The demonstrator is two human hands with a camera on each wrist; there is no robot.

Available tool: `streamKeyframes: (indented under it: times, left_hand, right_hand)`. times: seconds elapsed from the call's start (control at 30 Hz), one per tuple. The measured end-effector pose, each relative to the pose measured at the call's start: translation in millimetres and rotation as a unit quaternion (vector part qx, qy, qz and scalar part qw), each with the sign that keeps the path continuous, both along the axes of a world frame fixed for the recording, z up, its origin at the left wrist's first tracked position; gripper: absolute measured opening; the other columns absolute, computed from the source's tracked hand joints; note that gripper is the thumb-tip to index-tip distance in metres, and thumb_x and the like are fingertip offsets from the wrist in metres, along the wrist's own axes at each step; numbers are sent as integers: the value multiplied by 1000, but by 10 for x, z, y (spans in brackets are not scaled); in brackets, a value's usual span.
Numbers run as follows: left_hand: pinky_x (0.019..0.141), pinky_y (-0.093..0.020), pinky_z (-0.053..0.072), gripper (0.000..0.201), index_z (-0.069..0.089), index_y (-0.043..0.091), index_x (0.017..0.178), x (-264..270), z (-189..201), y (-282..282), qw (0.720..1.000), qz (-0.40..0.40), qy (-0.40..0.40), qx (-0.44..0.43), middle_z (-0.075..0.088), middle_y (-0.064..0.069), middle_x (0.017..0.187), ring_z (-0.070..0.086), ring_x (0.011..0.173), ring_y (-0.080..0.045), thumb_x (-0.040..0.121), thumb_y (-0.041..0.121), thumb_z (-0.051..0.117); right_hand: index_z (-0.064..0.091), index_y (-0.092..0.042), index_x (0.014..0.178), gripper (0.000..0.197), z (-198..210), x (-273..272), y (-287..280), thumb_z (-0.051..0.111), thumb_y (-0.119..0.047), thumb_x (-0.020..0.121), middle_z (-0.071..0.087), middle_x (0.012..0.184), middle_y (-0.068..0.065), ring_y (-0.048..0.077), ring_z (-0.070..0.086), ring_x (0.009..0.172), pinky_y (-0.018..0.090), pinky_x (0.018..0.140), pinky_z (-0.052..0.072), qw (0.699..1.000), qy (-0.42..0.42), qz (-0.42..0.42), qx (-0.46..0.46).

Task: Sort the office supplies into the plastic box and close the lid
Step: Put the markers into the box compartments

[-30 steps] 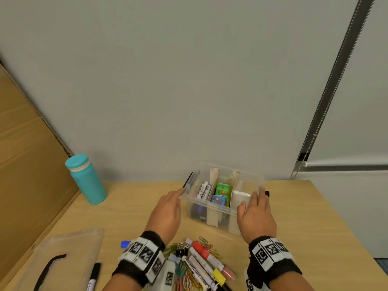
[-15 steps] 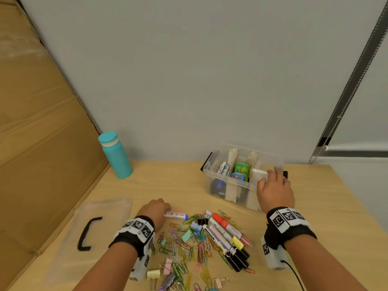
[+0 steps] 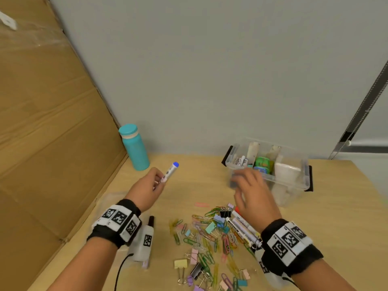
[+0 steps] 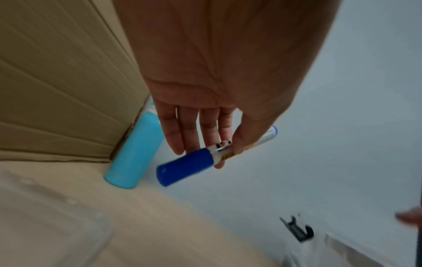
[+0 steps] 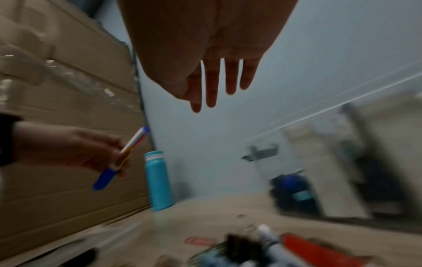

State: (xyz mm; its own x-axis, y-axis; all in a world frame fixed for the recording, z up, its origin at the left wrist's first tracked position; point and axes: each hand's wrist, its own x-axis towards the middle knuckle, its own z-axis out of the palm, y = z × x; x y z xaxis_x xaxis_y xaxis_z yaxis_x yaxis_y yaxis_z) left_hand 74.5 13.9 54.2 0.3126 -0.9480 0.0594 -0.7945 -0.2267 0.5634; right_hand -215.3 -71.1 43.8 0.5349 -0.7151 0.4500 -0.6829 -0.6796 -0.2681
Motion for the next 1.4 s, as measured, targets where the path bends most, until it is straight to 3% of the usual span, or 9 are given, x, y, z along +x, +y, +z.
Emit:
streamKeyframes:
  times: [0.1, 0.23, 0.47, 0.57, 0.67, 0.73, 0.9, 1.1, 1.4]
  left_hand:
    - [70, -40, 51, 12, 45, 23, 106, 187, 27, 223, 998, 27, 35, -42, 54, 6, 97, 63, 78, -23, 95, 27, 47]
    - [69, -39, 50, 9, 45, 25, 105, 315, -67, 428, 994, 55, 65, -62, 53, 10, 94, 65, 77, -22, 95, 27, 46]
    - [60, -34, 48, 12, 48, 26, 107, 397, -294, 588, 994, 70, 67, -44, 53, 11, 95, 53, 63, -16, 96, 30, 45]
    - [58, -26, 40, 13, 49, 23, 108, 381, -330, 576, 994, 70, 65, -49, 52, 14, 94, 51, 65, -12, 97, 28, 45]
    - [62, -29, 44, 13, 48, 25, 109, 373, -357, 524, 993, 73, 76, -48, 53, 15, 95, 53, 68, -12, 97, 28, 45]
    - [71, -34, 48, 13, 47, 26, 109, 364, -389, 472, 992, 78, 84, -58, 56, 10, 99, 57, 76, -12, 96, 30, 45]
    - [64, -23, 40, 22, 47, 23, 119, 220, -452, 286, 990, 71, 103, -69, 57, 4, 99, 55, 77, -10, 97, 22, 44]
    - [75, -23, 38, 30, 48, 20, 127, -133, -515, 5, 993, 21, 106, -54, 54, 2, 110, 53, 90, -8, 98, 18, 42]
    - [78, -28, 43, 33, 44, 18, 131, -458, -480, -174, 994, -8, 95, -50, 51, 0, 112, 54, 89, -14, 98, 17, 40]
  right_hand:
    - [63, -22, 100, 18, -104, 509, 302, 50, -17, 87, 60, 104, -6, 15, 51, 99, 32, 81, 50, 991, 39, 126, 32]
    - [59, -16, 101, 19, -289, 1238, 607, 43, -24, 92, 61, 102, 4, 25, 57, 93, 38, 75, 49, 947, 131, 216, 197]
    - [46, -5, 116, 33, -606, 2006, 857, 49, -29, 94, 61, 111, 19, 37, 62, 96, 37, 69, 44, 906, 211, 126, 345]
    - [50, -8, 104, 20, -589, 2042, 781, 38, -23, 99, 61, 107, 18, 37, 60, 102, 34, 72, 41, 901, 216, 83, 368]
    - [44, -13, 79, 20, -517, 1933, 648, 51, -26, 92, 47, 75, 6, 31, 59, 85, 28, 54, 37, 898, 216, 76, 376]
    - [42, -16, 82, 21, -402, 1780, 534, 58, -30, 85, 50, 79, 4, 27, 55, 76, 27, 49, 33, 906, 156, 66, 388]
    - [34, -22, 118, 42, 125, 1113, 116, 59, -20, 85, 60, 88, 1, 17, 64, 69, 31, 59, 55, 944, -47, 34, 326]
    - [36, -26, 113, 26, 542, 343, -529, 52, -18, 95, 63, 95, -1, 12, 68, 75, 35, 66, 59, 968, -185, 2, 167]
    - [61, -15, 118, 25, 306, 74, -1204, 50, -15, 95, 64, 112, 6, 24, 62, 97, 37, 86, 52, 996, -22, -43, 71]
